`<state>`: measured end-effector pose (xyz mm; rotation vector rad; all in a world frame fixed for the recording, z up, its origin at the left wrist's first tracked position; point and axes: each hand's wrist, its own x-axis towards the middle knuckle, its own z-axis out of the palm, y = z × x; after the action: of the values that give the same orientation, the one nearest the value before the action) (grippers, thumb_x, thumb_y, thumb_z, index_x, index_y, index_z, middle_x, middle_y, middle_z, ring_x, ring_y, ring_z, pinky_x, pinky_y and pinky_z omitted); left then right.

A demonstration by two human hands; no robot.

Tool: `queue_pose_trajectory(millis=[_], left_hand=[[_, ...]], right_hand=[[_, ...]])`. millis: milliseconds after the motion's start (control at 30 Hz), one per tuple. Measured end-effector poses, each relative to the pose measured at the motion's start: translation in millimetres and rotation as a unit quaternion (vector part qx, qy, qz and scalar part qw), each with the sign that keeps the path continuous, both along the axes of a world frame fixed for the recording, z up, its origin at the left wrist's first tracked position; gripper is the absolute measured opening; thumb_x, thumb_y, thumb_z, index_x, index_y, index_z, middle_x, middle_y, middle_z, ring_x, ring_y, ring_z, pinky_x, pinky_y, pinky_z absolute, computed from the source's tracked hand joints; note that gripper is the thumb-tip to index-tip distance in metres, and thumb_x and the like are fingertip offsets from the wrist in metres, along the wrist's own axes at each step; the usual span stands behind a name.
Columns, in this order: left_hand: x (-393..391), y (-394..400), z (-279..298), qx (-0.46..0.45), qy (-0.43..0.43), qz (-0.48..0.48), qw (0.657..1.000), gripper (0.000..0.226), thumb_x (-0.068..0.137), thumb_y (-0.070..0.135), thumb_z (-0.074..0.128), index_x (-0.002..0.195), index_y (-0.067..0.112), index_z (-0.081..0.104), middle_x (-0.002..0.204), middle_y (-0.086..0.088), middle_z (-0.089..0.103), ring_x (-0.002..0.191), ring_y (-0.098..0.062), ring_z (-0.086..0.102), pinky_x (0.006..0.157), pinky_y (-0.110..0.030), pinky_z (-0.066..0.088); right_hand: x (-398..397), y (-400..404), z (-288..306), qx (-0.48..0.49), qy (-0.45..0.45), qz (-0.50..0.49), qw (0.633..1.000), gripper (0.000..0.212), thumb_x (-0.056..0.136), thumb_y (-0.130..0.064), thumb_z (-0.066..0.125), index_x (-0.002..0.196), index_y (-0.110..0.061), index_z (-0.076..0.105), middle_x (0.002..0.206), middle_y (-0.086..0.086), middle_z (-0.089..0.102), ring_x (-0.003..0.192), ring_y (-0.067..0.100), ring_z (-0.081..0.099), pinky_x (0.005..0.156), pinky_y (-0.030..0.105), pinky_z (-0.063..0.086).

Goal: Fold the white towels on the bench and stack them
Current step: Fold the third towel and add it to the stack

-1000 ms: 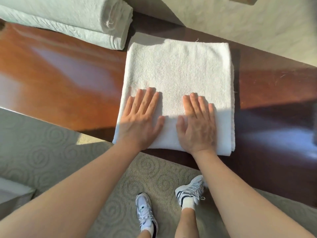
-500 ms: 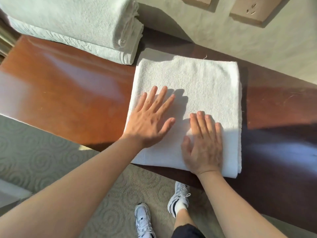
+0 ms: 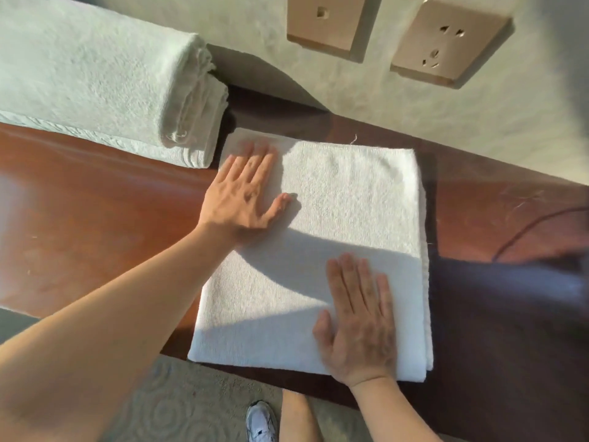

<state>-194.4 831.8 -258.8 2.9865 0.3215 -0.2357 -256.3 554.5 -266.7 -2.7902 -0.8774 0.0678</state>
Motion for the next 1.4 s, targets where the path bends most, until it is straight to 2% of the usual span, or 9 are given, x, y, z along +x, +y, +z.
queue_pose_trajectory(millis=[400, 600, 700, 800, 933, 1067, 1200, 1333, 1400], left_hand=[[22, 1, 0, 0.002, -0.024, -0.022, 0.999, 0.079, 0.101, 0.065, 0.02, 0.162, 0.016, 0.013, 0.167, -0.011, 0.021, 0.156, -0.031, 0.012, 0.127, -0.045, 0.006], [-93, -49, 8, -0.084, -0.013, -0.198, 0.976, 0.068, 0.105, 0.044, 0.035, 0.163, 0.019, 0.01, 0.171, -0.005, 0.004, 0.157, -0.027, 0.003, 0.127, -0.047, 0.009], [-144, -53, 15, -0.059, 0.018, -0.165, 0.984, 0.065, 0.107, 0.049, 0.026, 0.163, 0.022, 0.009, 0.171, -0.002, 0.004, 0.157, -0.027, 0.004, 0.125, -0.049, 0.015], [-159, -50, 24, -0.092, 0.014, -0.147, 0.985, 0.064, 0.107, 0.047, 0.034, 0.161, 0.014, 0.024, 0.169, -0.009, 0.014, 0.157, -0.028, 0.01, 0.124, -0.049, 0.019], [-186, -51, 29, -0.076, 0.016, -0.277, 0.958, 0.071, 0.097, 0.048, 0.057, 0.156, 0.015, 0.036, 0.165, -0.007, 0.028, 0.152, -0.03, 0.027, 0.121, -0.051, 0.031], [-177, -45, 40, -0.092, 0.028, -0.272, 0.957, 0.074, 0.081, 0.029, 0.08, 0.147, 0.014, 0.052, 0.154, -0.007, 0.048, 0.143, -0.031, 0.044, 0.11, -0.053, 0.045], [-159, -34, 57, -0.145, -0.004, -0.284, 0.948, 0.061, 0.064, 0.022, 0.092, 0.121, 0.011, 0.073, 0.123, -0.005, 0.071, 0.121, -0.029, 0.065, 0.092, -0.045, 0.058], [-143, -17, 76, -0.236, 0.011, -0.222, 0.946, 0.039, 0.077, 0.027, 0.078, 0.116, 0.02, 0.075, 0.11, 0.007, 0.075, 0.087, -0.019, 0.074, 0.073, -0.031, 0.06], [-129, -8, 87, -0.258, 0.053, -0.172, 0.949, 0.04, 0.085, 0.045, 0.059, 0.121, 0.033, 0.072, 0.113, 0.017, 0.073, 0.091, -0.009, 0.072, 0.079, -0.025, 0.058]], right_hand=[[9, 3, 5, -0.05, 0.047, -0.014, 0.998, 0.076, 0.092, -0.045, 0.038, 0.16, -0.015, 0.025, 0.168, 0.006, 0.018, 0.156, 0.026, 0.015, 0.122, 0.055, 0.019], [6, 4, 4, -0.057, 0.058, -0.024, 0.996, 0.075, 0.093, -0.043, 0.038, 0.161, -0.013, 0.022, 0.169, 0.008, 0.014, 0.156, 0.028, 0.01, 0.124, 0.056, 0.015], [6, 5, 8, -0.065, 0.078, -0.02, 0.995, 0.076, 0.093, -0.041, 0.035, 0.162, -0.014, 0.017, 0.17, 0.008, 0.007, 0.157, 0.027, 0.005, 0.124, 0.056, 0.011], [8, 7, 14, -0.026, 0.116, -0.018, 0.993, 0.074, 0.095, -0.04, 0.036, 0.162, -0.014, 0.015, 0.17, 0.008, 0.007, 0.157, 0.026, 0.004, 0.124, 0.056, 0.01], [3, -17, 23, 0.089, 0.203, 0.024, 0.975, 0.077, 0.095, -0.037, 0.056, 0.158, -0.016, 0.018, 0.17, 0.004, 0.005, 0.157, 0.025, 0.004, 0.126, 0.052, 0.006], [-13, -64, 33, -0.013, 0.175, 0.138, 0.975, 0.08, 0.088, -0.042, 0.069, 0.155, -0.02, 0.032, 0.17, 0.003, 0.011, 0.157, 0.025, 0.01, 0.126, 0.05, 0.008], [-12, -72, 51, -0.086, 0.174, 0.103, 0.976, 0.075, 0.086, -0.031, 0.074, 0.153, -0.021, 0.042, 0.166, 0.004, 0.024, 0.154, 0.024, 0.02, 0.123, 0.053, 0.018], [5, -59, 79, -0.095, 0.204, 0.077, 0.971, 0.061, 0.082, -0.028, 0.073, 0.14, -0.015, 0.057, 0.156, 0.003, 0.045, 0.145, 0.022, 0.042, 0.12, 0.047, 0.031], [23, -51, 97, -0.081, 0.219, 0.054, 0.971, 0.042, 0.081, -0.028, 0.074, 0.122, -0.021, 0.067, 0.128, -0.001, 0.068, 0.116, 0.024, 0.066, 0.1, 0.037, 0.05]])
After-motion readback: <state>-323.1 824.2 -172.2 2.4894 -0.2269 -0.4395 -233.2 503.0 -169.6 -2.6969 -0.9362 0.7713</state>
